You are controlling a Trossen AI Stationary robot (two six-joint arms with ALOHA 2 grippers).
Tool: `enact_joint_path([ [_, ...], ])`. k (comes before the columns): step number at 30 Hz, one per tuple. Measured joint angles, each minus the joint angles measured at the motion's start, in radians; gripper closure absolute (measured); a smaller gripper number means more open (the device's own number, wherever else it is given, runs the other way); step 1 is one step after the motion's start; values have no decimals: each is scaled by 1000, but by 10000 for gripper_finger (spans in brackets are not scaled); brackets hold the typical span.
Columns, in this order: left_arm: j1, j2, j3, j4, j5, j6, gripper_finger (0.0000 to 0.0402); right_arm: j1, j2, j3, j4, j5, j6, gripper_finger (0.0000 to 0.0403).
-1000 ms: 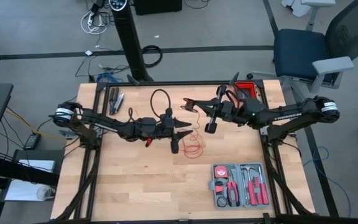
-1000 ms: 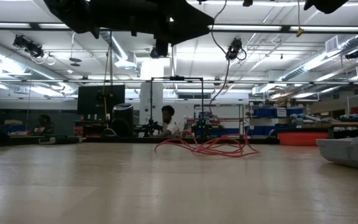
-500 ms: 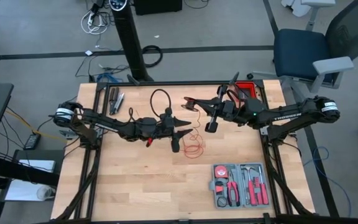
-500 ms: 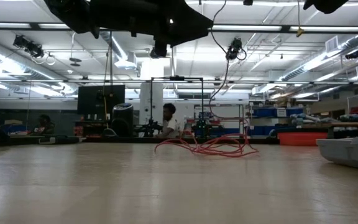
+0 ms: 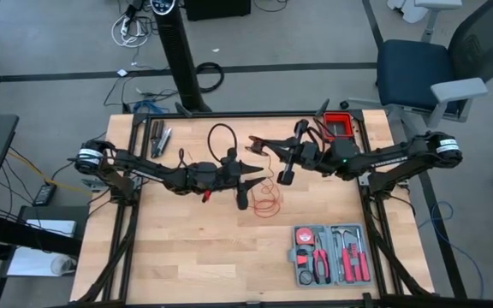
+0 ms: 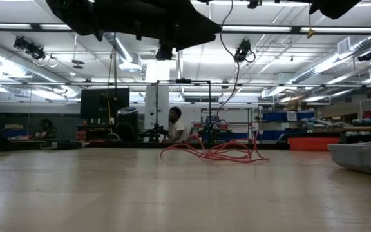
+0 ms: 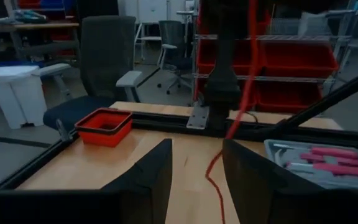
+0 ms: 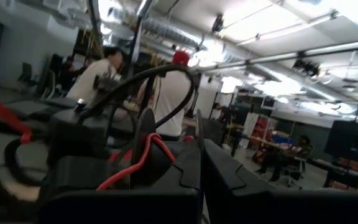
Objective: Coil cords
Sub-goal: Coil the wire
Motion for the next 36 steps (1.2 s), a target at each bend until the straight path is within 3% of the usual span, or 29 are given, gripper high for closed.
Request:
enact_joint_path([
  [9, 0, 3, 0, -4, 84, -1, 257, 0, 3, 0, 23, -34, -35, 401],
  [12, 0, 3, 0, -4, 58, -1, 266, 0, 3, 0, 26, -34, -11, 401],
  [14, 0, 7, 0, -2, 42, -1, 292, 0, 3, 0, 27, -36, 17, 401],
  [18, 5, 20, 0, 5, 33, -42, 384, 4, 3, 0, 24, -37, 44, 401],
  [24, 8, 17, 0, -63, -18, -54, 399, 40, -1, 0, -13, -36, 46, 401],
  [29, 8, -2, -1, -152, -70, -54, 400, 91, -44, 0, -143, 35, -6, 402],
  [36, 8, -22, -1, -269, -235, -54, 401, 134, -110, 0, -281, 57, -10, 402],
])
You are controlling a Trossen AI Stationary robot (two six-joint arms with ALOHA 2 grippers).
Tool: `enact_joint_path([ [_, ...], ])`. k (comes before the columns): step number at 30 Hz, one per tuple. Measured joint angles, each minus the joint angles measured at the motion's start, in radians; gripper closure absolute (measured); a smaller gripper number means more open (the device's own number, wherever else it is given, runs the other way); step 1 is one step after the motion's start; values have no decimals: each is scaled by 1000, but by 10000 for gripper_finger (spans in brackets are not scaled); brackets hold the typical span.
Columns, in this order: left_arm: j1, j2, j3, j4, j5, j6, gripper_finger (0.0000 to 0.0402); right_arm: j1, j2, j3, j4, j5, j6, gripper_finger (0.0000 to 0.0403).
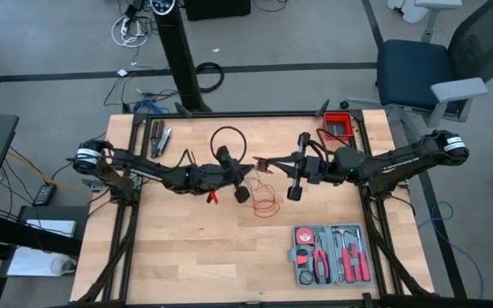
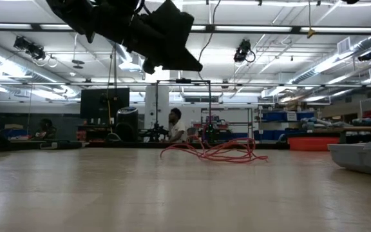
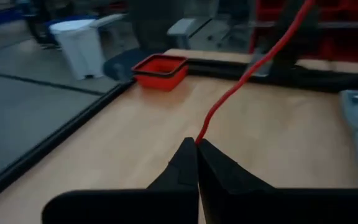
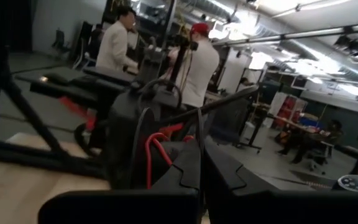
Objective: Coil cords
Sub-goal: Coil the wire
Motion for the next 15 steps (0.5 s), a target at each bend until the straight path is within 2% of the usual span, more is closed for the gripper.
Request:
enact_joint_path([
  [6, 0, -74, 0, -108, -31, 5, 401, 14, -52, 0, -196, 25, 27, 402],
  [11, 0, -142, 0, -162, 109, 8, 401, 4, -59, 0, -430, 25, 131, 402],
  [15, -1, -169, 0, -170, 192, -29, 401, 3, -53, 0, -518, 51, 159, 402],
])
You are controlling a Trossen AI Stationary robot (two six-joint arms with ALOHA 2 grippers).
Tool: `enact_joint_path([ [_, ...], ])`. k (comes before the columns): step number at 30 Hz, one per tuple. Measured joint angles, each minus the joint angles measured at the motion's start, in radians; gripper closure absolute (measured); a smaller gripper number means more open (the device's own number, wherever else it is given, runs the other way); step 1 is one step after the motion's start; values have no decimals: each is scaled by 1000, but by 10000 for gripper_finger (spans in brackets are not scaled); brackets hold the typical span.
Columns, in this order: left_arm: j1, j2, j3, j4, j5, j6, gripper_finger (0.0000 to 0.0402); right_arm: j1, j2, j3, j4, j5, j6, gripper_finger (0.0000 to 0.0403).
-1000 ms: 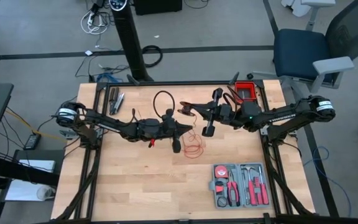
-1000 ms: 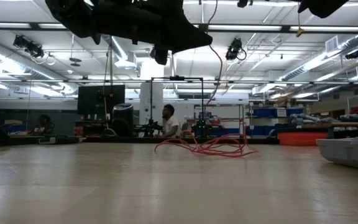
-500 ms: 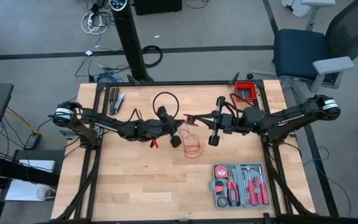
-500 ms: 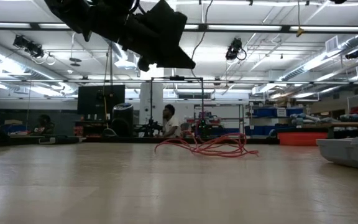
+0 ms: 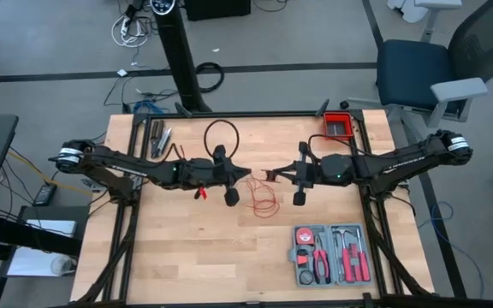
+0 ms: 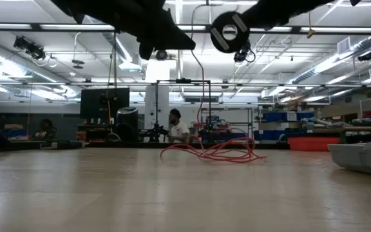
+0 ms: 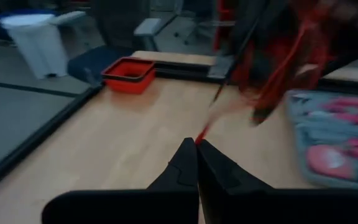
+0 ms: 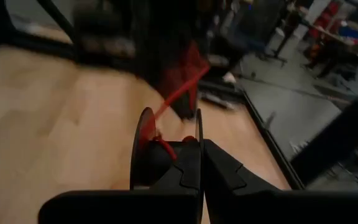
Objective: Coil cords
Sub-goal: Coil the wire
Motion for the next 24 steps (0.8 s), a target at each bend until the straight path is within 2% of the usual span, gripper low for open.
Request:
enact_joint_path([
  [4, 0, -24, 22, -17, 116, -77, 401, 2, 0, 0, -52, 52, 7, 403],
  [10, -12, -19, 88, -29, 142, -116, 401, 1, 1, -34, -74, 94, 25, 403],
  [13, -13, -18, 119, -75, 142, -105, 401, -8, 1, -90, 3, 101, 26, 403],
  [19, -18, -18, 177, -156, 118, -109, 401, -46, 1, -225, 299, 101, -8, 402],
  [24, -28, -17, 208, -185, 78, -118, 401, -69, 1, -243, 348, 84, -65, 402],
])
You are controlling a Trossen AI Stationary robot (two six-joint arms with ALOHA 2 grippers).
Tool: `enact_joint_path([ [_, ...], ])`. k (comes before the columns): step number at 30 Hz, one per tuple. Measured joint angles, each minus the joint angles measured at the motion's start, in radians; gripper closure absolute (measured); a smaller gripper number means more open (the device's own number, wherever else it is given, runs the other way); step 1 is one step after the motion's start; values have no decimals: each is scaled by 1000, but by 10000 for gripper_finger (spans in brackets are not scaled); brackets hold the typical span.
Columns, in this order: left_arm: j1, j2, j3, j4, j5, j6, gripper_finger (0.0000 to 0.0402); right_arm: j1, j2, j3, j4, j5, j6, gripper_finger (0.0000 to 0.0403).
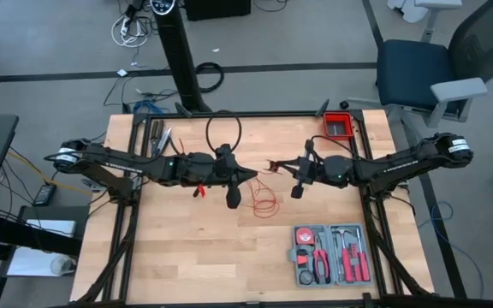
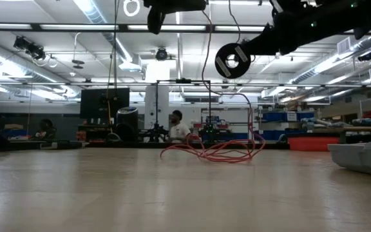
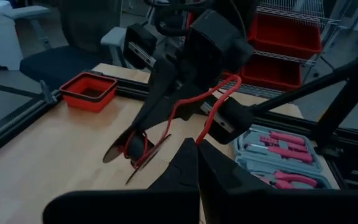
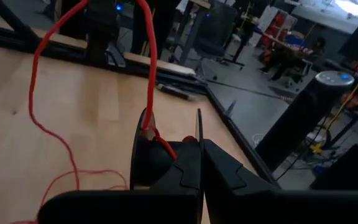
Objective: Coil cords
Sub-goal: Coil the wire
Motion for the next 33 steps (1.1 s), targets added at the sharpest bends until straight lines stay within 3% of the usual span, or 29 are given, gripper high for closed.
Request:
enact_joint_path([
  [11, -27, 24, 14, 4, 20, -18, 401, -29, 0, 1, 132, -4, -25, 402],
  [17, -29, 107, 14, 86, 18, -18, 401, -30, 0, 1, 244, -10, -26, 401],
  [22, -29, 185, 14, 123, -47, -18, 401, -3, 0, 1, 269, -12, -24, 401],
  [33, -28, 296, 13, 161, -83, -36, 401, 39, 0, 1, 311, -13, -50, 401],
])
